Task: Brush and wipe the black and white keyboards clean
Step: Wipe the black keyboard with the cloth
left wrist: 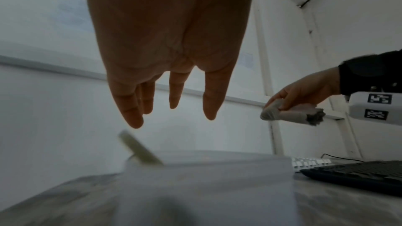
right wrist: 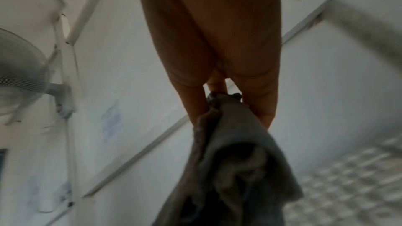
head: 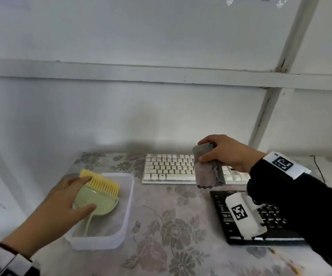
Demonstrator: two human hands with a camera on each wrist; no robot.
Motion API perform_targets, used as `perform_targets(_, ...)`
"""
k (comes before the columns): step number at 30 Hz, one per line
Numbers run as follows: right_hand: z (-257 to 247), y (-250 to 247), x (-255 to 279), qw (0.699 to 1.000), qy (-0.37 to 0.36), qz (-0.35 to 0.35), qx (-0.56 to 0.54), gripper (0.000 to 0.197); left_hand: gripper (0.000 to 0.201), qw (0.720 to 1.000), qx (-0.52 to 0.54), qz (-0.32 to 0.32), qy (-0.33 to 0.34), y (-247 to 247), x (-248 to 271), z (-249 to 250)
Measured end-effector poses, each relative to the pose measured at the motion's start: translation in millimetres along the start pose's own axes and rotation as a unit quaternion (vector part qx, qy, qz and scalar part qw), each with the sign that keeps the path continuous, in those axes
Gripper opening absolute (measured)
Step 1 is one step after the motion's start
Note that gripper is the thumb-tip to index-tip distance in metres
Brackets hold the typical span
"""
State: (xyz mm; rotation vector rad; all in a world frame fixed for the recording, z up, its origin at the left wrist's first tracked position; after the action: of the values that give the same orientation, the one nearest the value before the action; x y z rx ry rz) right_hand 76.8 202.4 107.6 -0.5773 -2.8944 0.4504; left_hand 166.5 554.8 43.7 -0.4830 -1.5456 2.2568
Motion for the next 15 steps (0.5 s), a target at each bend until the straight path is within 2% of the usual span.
perform_targets(3, 34, -53, 14, 0.999, 0.04, 0.028, 0.013, 0.036, 0.057, 0.999, -0.016, -0.011, 0.047, -3, 0, 43)
perform_targets(6, 69, -96, 31, 0.995, 0.074, 0.04, 0.054, 0.031, 0.06, 0.995, -0.02, -0.019, 0.095, 13, -4, 96)
perform_targets(9, 96, -119, 42, 0.989, 0.105, 0.02, 0.098, 0.031, 0.064, 0.99, -0.03, -0.071, 0.122, 34, -3, 150)
perform_targets(12, 116, -140, 43, 0.987, 0.108, 0.009, 0.123, 0.041, 0.067, 0.982, -0.045, -0.115, 0.144, 58, -4, 201)
perform_targets(15, 126, -158, 40, 0.968, 0.097, -0.018, 0.229, 0.047, 0.071, 0.976, -0.05, -0.145, 0.156, 80, -5, 238)
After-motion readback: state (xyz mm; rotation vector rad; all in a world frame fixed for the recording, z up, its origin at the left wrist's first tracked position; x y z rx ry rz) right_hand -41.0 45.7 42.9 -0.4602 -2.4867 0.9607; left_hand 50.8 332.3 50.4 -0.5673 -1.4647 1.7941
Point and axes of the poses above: each hand's wrist, its own x-axis away from the middle knuckle, its own y-axis out of the palm, z = x × y, the point moved 2 cm from there along -x, towards the middle knuckle, and after that the axes turned 12 degrees about -x, right-handed, at the moved point
